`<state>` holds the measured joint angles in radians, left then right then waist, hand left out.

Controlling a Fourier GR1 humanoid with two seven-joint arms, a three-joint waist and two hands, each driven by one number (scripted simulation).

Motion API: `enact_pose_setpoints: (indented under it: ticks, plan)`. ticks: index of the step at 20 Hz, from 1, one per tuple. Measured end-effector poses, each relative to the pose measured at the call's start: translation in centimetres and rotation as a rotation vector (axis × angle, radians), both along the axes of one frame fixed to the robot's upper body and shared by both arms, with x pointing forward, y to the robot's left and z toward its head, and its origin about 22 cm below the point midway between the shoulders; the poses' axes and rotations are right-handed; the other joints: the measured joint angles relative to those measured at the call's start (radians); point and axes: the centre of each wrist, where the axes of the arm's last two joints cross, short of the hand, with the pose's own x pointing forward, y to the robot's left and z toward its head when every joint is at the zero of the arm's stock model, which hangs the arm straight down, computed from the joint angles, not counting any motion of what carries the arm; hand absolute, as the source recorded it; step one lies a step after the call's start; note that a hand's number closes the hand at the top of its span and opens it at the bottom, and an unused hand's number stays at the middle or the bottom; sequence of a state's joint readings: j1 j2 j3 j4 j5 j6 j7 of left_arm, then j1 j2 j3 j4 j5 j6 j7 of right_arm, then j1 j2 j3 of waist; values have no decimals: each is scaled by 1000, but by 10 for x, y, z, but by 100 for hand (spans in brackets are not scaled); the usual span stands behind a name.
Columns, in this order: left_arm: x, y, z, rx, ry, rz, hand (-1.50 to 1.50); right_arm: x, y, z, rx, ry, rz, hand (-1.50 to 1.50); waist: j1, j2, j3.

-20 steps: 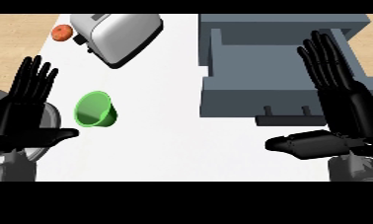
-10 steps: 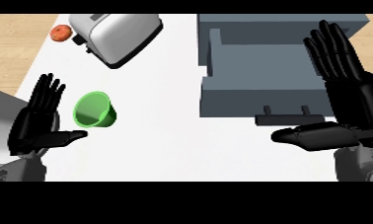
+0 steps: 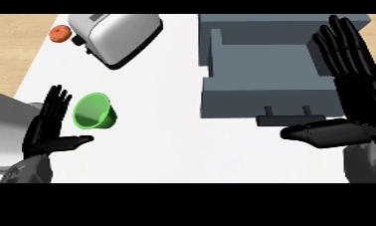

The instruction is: Pick up the cup, place it into the drawer and close the drawer

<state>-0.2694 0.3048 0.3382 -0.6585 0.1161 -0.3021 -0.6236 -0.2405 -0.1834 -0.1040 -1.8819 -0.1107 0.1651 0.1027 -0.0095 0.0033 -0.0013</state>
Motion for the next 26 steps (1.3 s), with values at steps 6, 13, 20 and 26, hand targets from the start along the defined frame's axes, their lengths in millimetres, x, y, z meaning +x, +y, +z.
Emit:
enact_pose_setpoints:
  ticks: [6,13,20,26]
  plan:
    - [-7,-3,-26,11,4,10,-150,1,3,10,3,-2,-2,-150,-3,1,-1]
    - [-5,-7,-34,19,-4,38,-150,5,-2,4,-3,0,15,-150,-12,5,-2]
    - [-5,-18,-40,21,-7,30,-150,9,-1,11,-2,-6,23,-150,-18,8,-3]
    - [-2,-24,-42,21,-12,10,-150,14,0,12,-11,-1,25,-150,-22,11,-4]
